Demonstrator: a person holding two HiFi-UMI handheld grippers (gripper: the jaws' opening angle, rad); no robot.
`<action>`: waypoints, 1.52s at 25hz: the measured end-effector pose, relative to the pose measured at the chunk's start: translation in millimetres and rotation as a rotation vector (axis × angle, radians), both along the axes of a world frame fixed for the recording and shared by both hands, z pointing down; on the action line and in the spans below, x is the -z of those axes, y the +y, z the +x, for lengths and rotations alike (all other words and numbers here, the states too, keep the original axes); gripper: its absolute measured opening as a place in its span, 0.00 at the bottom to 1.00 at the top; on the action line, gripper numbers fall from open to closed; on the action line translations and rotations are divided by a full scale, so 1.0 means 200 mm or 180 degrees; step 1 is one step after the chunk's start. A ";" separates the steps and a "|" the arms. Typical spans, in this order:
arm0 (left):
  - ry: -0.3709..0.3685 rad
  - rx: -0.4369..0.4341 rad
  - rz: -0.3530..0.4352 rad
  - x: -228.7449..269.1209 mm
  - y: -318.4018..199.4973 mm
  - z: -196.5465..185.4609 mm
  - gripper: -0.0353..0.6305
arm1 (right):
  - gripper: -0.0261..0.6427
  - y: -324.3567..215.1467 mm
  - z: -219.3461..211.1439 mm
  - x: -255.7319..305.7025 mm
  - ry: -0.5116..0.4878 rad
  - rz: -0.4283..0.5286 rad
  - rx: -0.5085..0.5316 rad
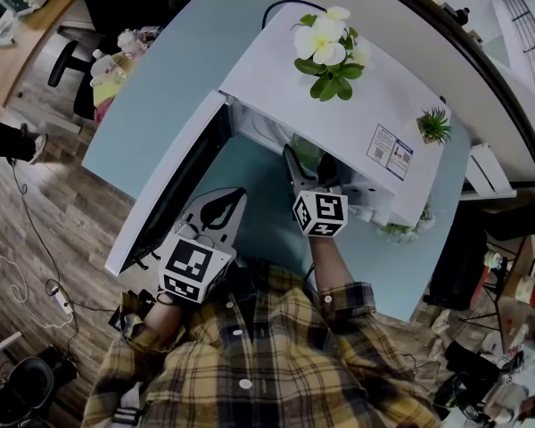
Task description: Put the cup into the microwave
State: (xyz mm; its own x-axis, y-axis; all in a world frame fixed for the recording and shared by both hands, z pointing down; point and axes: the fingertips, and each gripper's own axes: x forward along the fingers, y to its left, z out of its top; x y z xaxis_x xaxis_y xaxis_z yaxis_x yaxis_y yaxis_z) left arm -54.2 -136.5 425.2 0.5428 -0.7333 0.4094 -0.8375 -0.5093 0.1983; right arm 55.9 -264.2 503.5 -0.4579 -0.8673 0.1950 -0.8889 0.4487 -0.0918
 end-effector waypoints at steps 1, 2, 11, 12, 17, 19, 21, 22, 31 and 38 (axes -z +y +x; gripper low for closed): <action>0.0000 0.0002 0.0001 0.00 0.00 0.00 0.04 | 0.57 -0.01 0.00 0.00 0.0001 0.0006 -0.0024; 0.0000 0.0002 0.0001 0.00 0.00 0.00 0.04 | 0.57 -0.02 0.00 0.00 0.0003 0.0010 -0.0042; 0.0017 -0.0039 0.0008 0.00 0.00 0.00 0.04 | 0.57 -0.01 0.00 -0.05 -0.0024 -0.0144 -0.0038; 0.0019 -0.0041 0.0009 0.00 0.00 0.00 0.04 | 0.57 0.00 0.00 -0.05 -0.0027 -0.0141 -0.0037; 0.0033 -0.0054 0.0022 0.01 0.00 0.00 0.04 | 0.57 0.04 0.01 -0.04 0.0024 -0.0127 -0.0049; 0.0042 -0.0058 0.0029 0.01 0.01 0.01 0.04 | 0.57 0.07 0.04 -0.04 0.0081 -0.0110 -0.0094; 0.0042 -0.0059 0.0030 0.01 0.01 0.00 0.04 | 0.57 0.10 0.06 -0.05 0.0139 -0.0098 -0.0134; 0.0041 -0.0060 0.0030 0.01 0.01 0.00 0.04 | 0.57 0.11 0.06 -0.05 0.0165 -0.0091 -0.0153; 0.0040 -0.0078 0.0044 0.01 0.01 0.01 0.04 | 0.22 0.16 0.08 -0.05 0.0370 -0.0030 -0.0184; 0.0025 -0.0051 0.0043 0.01 0.01 -0.01 0.04 | 0.05 0.11 0.05 -0.03 0.0380 0.0017 -0.0132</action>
State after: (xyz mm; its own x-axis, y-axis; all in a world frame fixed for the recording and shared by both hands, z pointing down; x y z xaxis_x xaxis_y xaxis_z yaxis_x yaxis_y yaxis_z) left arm -55.4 -133.8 422.7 0.5577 -0.7300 0.3950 -0.8277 -0.5252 0.1979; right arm 65.8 -241.6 509.8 -0.3956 -0.8862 0.2413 -0.9112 0.4116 0.0180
